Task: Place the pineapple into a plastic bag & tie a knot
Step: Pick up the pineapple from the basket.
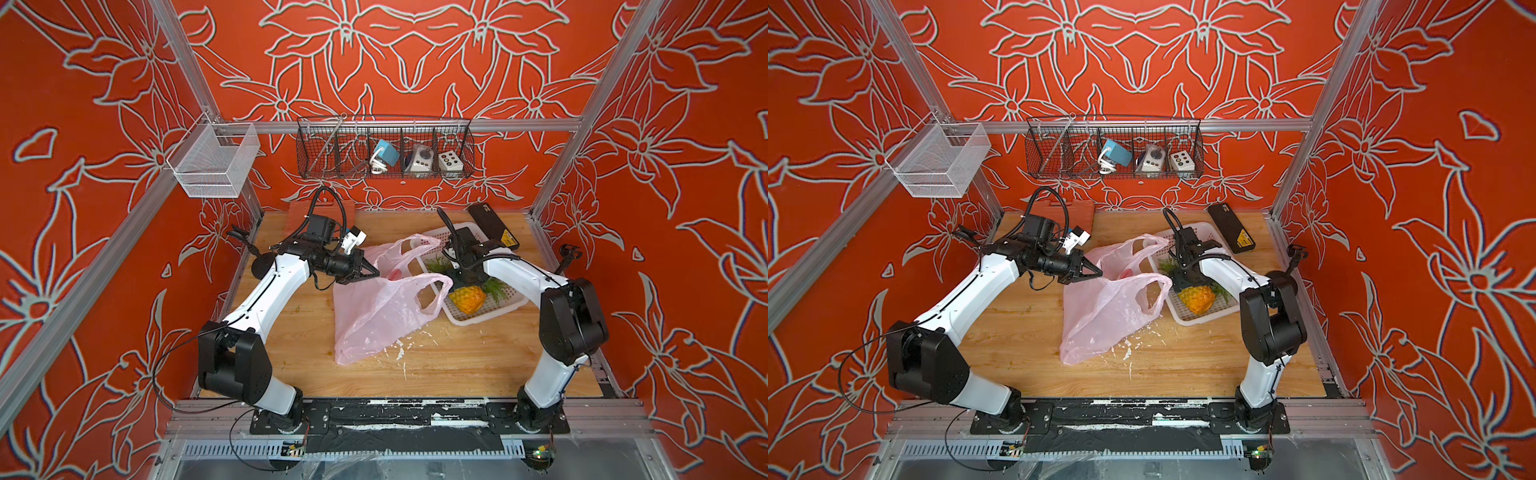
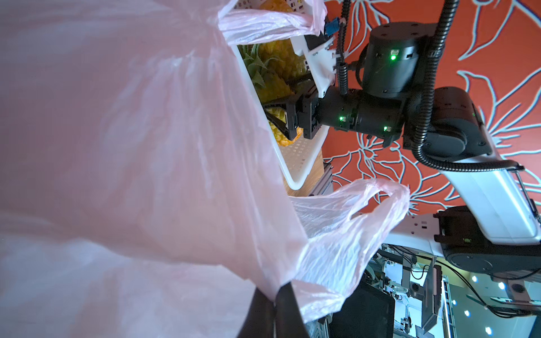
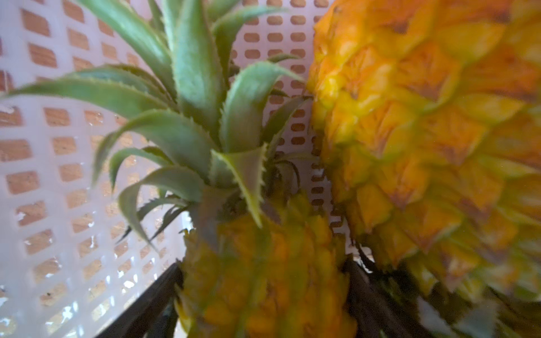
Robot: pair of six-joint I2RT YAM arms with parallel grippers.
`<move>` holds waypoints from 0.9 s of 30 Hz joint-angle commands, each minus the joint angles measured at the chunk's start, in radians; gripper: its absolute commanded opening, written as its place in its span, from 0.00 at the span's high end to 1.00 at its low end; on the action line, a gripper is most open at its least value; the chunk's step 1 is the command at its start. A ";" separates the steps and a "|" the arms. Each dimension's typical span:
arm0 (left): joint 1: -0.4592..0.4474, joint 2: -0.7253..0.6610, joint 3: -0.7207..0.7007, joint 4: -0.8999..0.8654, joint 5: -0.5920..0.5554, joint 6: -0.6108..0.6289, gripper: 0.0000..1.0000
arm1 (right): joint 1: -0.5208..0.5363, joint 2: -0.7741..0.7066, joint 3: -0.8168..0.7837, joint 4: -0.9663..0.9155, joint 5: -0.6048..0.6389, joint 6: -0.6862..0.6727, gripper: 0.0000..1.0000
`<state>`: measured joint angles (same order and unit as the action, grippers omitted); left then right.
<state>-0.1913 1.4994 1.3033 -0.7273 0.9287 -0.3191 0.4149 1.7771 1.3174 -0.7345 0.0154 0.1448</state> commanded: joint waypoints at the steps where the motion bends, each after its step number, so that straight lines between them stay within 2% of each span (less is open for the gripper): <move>1: 0.006 -0.023 -0.017 0.043 0.056 -0.008 1.00 | 0.013 -0.006 -0.036 -0.031 -0.147 0.034 0.30; 5: 0.007 -0.036 -0.039 0.061 0.077 -0.011 1.00 | 0.008 -0.139 -0.023 -0.025 -0.190 0.083 0.41; 9: 0.011 -0.039 -0.056 0.111 0.107 -0.041 1.00 | 0.007 -0.262 -0.009 -0.007 -0.251 0.144 0.46; 15: 0.013 -0.044 -0.058 0.159 0.130 -0.082 1.00 | 0.004 -0.373 0.010 -0.009 -0.285 0.209 0.49; 21: 0.013 -0.049 -0.058 0.182 0.128 -0.107 1.00 | 0.005 -0.477 -0.049 0.067 -0.341 0.350 0.50; 27: 0.017 -0.055 -0.049 0.223 0.124 -0.149 1.00 | -0.069 -0.515 -0.142 0.066 -0.310 0.366 0.50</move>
<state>-0.1822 1.4750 1.2449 -0.5446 1.0336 -0.4408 0.3897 1.2724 1.2026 -0.7067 -0.2905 0.4717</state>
